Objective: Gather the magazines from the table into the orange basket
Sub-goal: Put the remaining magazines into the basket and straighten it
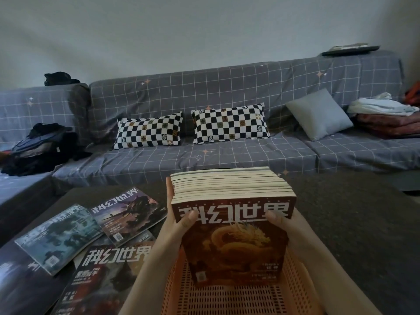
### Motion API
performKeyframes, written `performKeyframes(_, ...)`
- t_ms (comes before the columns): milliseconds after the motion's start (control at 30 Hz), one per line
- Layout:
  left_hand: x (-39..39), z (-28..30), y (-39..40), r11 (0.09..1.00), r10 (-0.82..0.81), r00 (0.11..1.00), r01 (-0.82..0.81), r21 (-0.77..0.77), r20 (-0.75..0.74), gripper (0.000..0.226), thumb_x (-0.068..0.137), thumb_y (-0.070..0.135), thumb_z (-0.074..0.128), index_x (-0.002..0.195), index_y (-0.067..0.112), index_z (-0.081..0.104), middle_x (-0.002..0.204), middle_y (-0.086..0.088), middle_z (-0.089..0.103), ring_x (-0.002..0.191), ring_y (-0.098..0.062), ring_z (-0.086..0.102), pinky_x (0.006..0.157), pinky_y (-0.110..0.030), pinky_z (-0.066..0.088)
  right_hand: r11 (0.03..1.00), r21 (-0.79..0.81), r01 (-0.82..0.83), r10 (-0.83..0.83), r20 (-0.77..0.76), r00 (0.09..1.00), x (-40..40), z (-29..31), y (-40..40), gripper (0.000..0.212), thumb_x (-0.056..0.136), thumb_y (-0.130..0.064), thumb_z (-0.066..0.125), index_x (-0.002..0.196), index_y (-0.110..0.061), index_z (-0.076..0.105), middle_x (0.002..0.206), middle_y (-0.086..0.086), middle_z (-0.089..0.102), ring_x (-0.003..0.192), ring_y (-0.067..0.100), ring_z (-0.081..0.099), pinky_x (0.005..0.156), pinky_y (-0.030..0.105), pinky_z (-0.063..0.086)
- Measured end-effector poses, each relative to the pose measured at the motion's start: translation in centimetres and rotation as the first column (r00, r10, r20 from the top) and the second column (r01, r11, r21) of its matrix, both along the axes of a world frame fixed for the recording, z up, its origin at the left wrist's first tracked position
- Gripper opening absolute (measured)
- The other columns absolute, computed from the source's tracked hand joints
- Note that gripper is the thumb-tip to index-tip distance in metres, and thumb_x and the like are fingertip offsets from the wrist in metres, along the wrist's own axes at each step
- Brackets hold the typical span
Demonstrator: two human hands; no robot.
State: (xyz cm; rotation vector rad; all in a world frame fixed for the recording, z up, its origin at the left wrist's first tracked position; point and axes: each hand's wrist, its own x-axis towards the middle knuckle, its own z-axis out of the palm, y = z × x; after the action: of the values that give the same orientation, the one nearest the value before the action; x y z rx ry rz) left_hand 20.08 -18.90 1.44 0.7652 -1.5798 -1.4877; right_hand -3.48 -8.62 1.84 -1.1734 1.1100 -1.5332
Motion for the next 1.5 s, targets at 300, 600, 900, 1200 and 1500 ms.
performKeyframes(300,-0.8,0.7,-0.1,0.997,0.031,0.999,-0.029,0.071,-0.019,0.120,0.040,0.068,0.084,0.137,0.010,0.042,0.117,-0.010,0.069,0.106,-0.026,0.067,0.085,-0.038,0.055,0.993,0.011,0.114,-0.114,-0.002,0.993,0.5,0.0,-1.1,0.094,0.040,-0.062,0.084,0.124,-0.041,0.047,0.112,-0.008,0.068,0.102,0.015,0.066,0.082,0.034,0.053)
performKeyframes(600,-1.6,-0.4,-0.1,0.985,0.111,0.994,-0.110,0.132,0.005,0.122,0.032,0.070,0.085,0.136,0.020,0.045,0.120,-0.005,0.067,0.103,-0.022,0.068,0.083,-0.036,0.055,0.994,0.039,0.106,-0.102,-0.086,0.991,0.7,-0.9,-0.4,0.100,0.038,-0.065,0.083,0.127,-0.035,0.047,0.115,-0.012,0.067,0.105,0.009,0.064,0.086,0.034,0.048)
performKeyframes(900,-1.8,-0.4,-0.3,0.980,0.179,0.984,-0.176,0.095,-0.023,0.094,0.037,0.049,0.090,0.119,0.014,0.059,0.107,-0.008,0.072,0.099,-0.027,0.070,0.087,-0.044,0.055,0.987,0.003,0.159,-0.158,-0.080,0.984,0.7,-1.9,-0.9,0.067,0.046,-0.048,0.086,0.108,-0.043,0.061,0.109,-0.010,0.069,0.099,0.008,0.066,0.074,0.024,0.053)
performKeyframes(1200,-1.8,-0.5,-1.0,0.985,0.160,0.985,-0.155,0.077,-0.057,0.088,0.035,0.050,0.090,0.112,0.019,0.061,0.102,-0.004,0.074,0.096,-0.023,0.071,0.082,-0.039,0.055,0.981,0.019,0.193,-0.191,-0.093,0.977,0.3,-2.3,-1.9,0.072,0.043,-0.053,0.086,0.110,-0.045,0.060,0.110,-0.011,0.069,0.102,0.008,0.064,0.083,0.031,0.051)
performKeyframes(1500,-1.8,-1.4,-1.4,0.985,0.145,0.987,-0.137,0.109,-0.072,0.095,0.033,0.055,0.091,0.118,0.026,0.059,0.105,0.001,0.073,0.096,-0.019,0.071,0.075,-0.032,0.057,0.967,0.075,0.244,-0.226,-0.192,0.955,0.7,-3.5,-1.8,0.083,0.038,-0.066,0.081,0.114,-0.061,0.047,0.109,-0.026,0.064,0.100,-0.003,0.060,0.081,0.024,0.048)
